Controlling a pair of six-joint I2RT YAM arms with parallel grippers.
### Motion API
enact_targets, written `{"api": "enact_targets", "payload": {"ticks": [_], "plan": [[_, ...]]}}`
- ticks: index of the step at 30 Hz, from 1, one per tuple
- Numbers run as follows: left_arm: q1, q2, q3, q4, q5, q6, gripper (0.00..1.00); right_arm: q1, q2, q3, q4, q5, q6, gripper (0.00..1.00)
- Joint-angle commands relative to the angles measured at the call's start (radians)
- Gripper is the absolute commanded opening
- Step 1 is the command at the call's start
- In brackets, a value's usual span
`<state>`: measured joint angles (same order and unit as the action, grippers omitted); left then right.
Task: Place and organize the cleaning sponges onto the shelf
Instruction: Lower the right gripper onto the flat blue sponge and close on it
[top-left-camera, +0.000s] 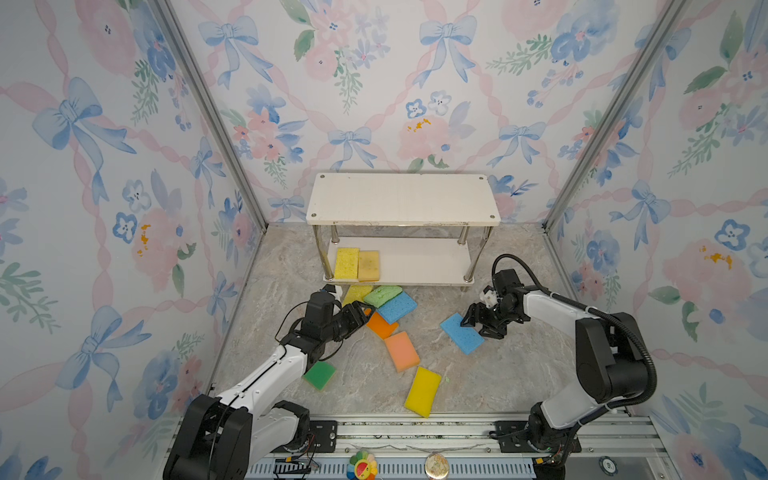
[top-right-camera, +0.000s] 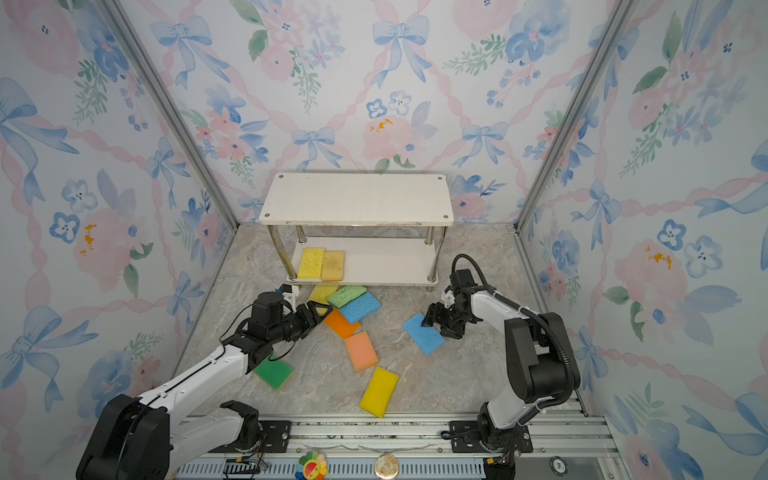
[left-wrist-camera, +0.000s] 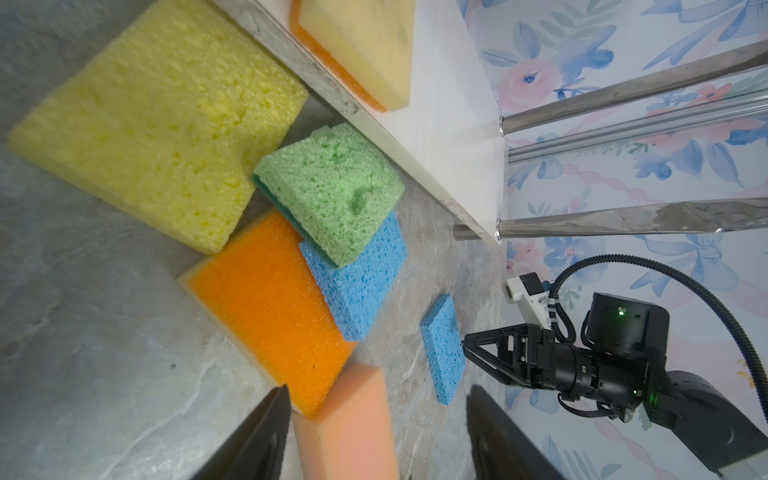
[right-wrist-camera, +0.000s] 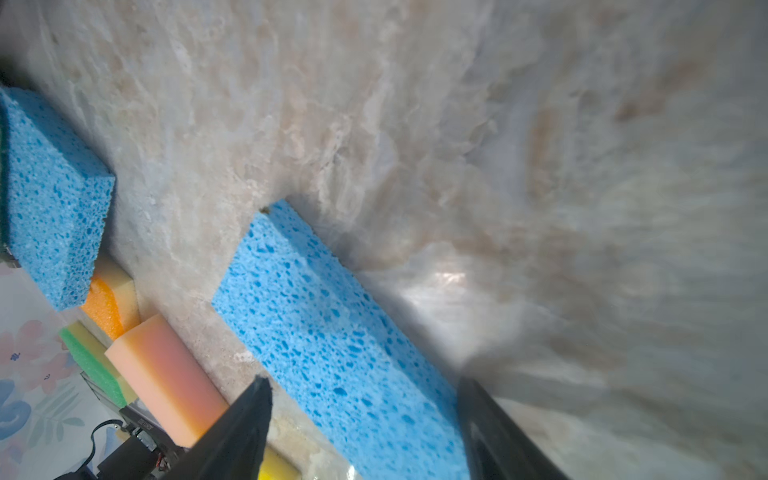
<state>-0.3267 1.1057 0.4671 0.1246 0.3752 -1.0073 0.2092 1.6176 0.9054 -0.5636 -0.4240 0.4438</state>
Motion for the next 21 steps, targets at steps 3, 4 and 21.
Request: {"api": "enact_targets", "payload": {"ticks": [3,4,21], "plan": [[0.003,-0.027,-0.029,-0.013,-0.005,-0.018,0.71,0.059,-0.01,-0.002,-0.028,0.052,0.0,0.64],[0.003,-0.033,-0.032,-0.013,-0.004,-0.02,0.71,0.074,-0.003,0.004,-0.038,0.072,-0.004,0.62],[0.007,-0.09,-0.05,-0.012,0.008,-0.03,0.78,0.177,-0.021,-0.011,-0.011,0.195,0.042,0.15]]}}
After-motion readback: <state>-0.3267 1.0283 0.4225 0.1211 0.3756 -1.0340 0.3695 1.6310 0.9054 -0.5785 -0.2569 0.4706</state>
